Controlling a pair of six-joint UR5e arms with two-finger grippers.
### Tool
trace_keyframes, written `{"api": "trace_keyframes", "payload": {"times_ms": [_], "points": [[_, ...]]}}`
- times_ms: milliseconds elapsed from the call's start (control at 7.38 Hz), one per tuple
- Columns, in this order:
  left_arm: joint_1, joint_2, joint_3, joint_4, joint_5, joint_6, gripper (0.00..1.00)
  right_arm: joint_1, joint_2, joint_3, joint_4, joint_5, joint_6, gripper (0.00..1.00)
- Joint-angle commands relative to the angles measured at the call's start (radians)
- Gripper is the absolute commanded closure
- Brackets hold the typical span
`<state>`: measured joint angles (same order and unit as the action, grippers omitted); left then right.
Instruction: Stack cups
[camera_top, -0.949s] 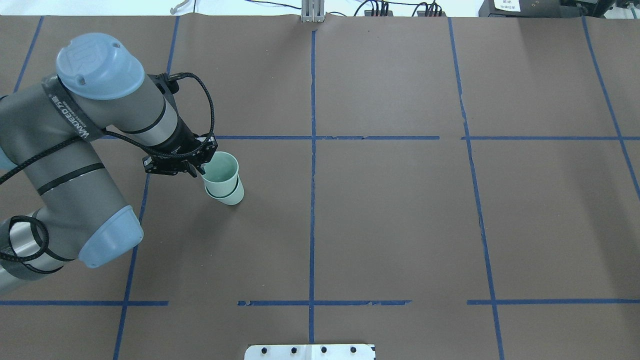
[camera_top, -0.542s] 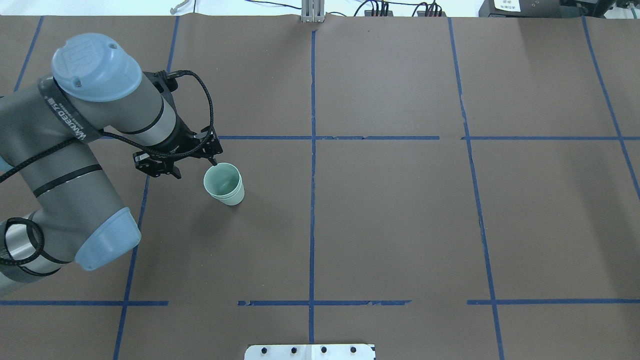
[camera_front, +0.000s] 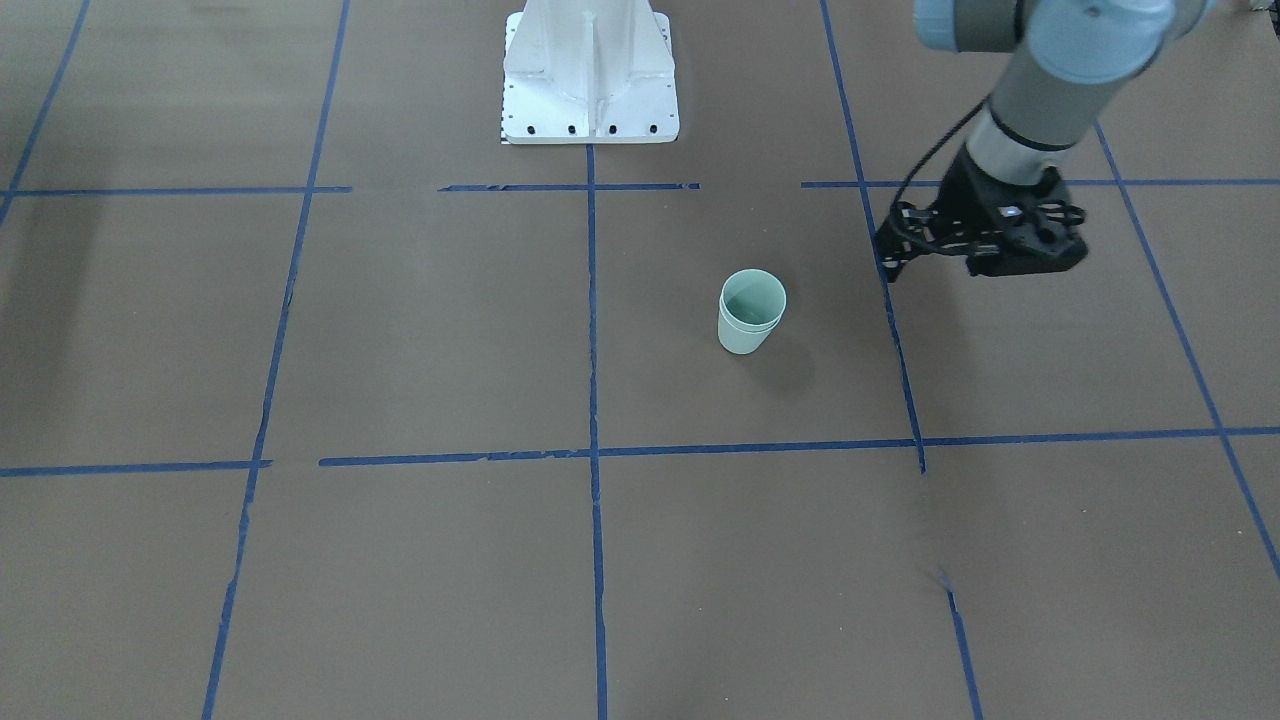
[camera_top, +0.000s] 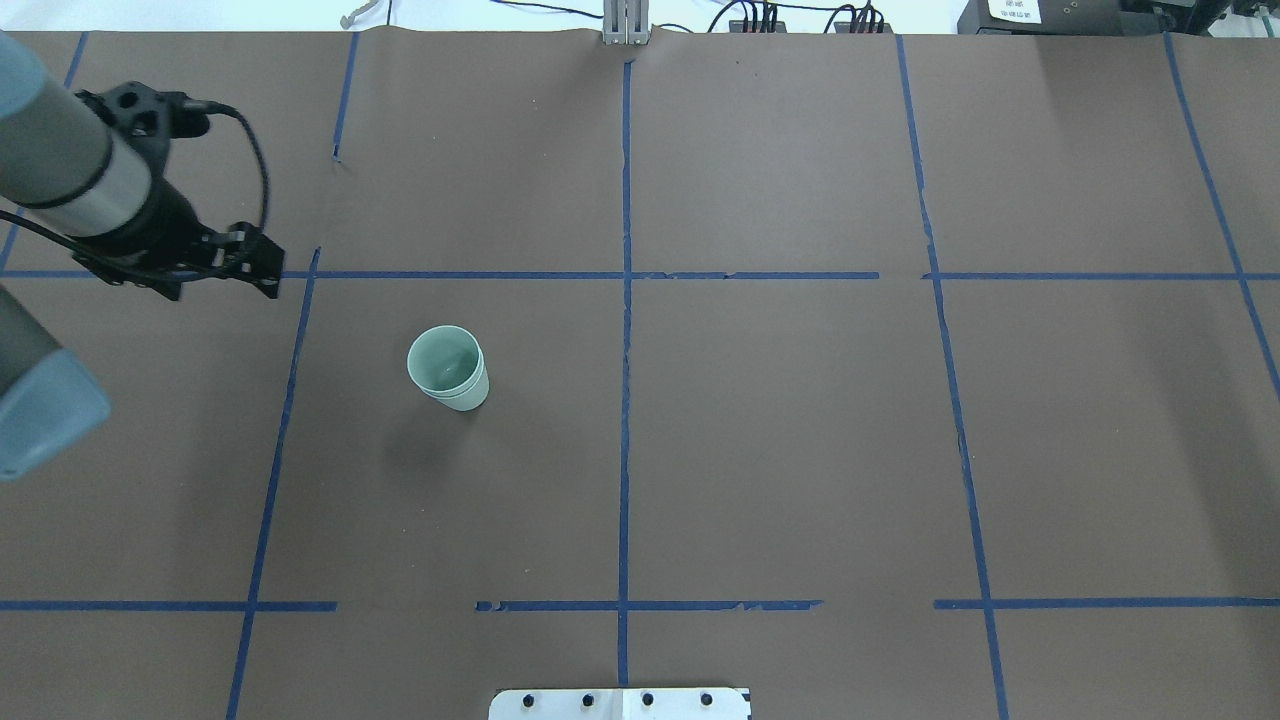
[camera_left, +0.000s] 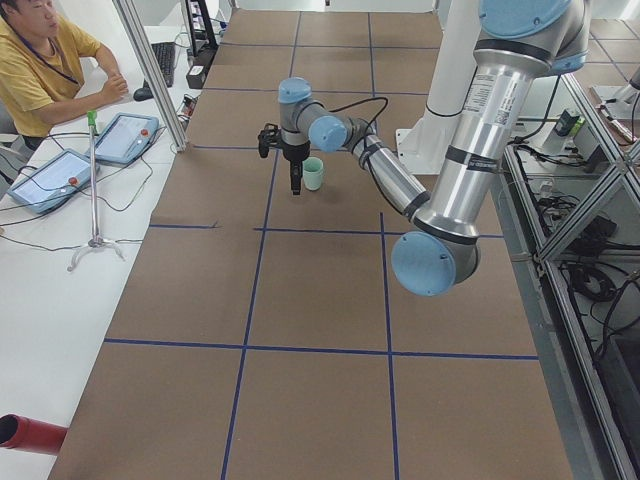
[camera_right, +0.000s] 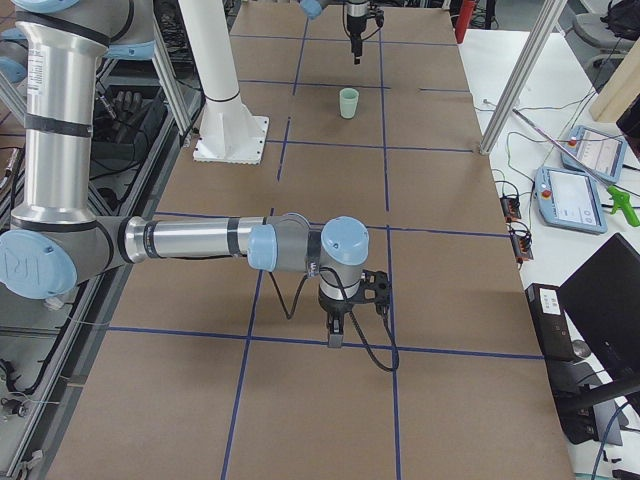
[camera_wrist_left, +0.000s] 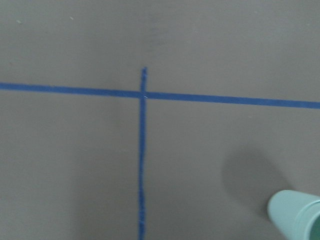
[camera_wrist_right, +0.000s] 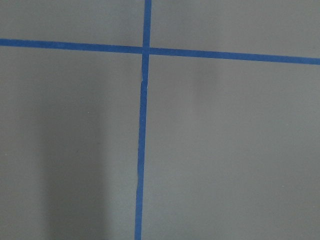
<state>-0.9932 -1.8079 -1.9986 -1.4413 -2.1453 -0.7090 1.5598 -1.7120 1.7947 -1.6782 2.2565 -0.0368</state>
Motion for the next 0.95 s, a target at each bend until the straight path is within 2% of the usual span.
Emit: {"api": "trace_keyframes", "payload": {"times_ms": [0,136,271,407,678,814], "points": [[-0.280,0.195,0.052,0.009,-0.021,0.599,0.00,0.000,0.000,0.000,0.000,0.000,0.000,0.00],[-0.400,0.259,0.081,0.009,-0.021,0.734,0.00,-0.001,0.000,0.000,0.000,0.000,0.000,0.00],[-0.512,0.316,0.115,-0.001,-0.021,0.749,0.00,0.000,0.000,0.000,0.000,0.000,0.000,0.00],[-0.578,0.326,0.168,-0.005,-0.022,0.781,0.00,-0.001,0.000,0.000,0.000,0.000,0.000,0.00],[-0.602,0.384,0.169,0.005,-0.128,0.914,0.00,0.000,0.000,0.000,0.000,0.000,0.000,0.00],[-0.602,0.386,0.165,0.007,-0.128,0.915,0.00,-0.001,0.000,0.000,0.000,0.000,0.000,0.00]]}}
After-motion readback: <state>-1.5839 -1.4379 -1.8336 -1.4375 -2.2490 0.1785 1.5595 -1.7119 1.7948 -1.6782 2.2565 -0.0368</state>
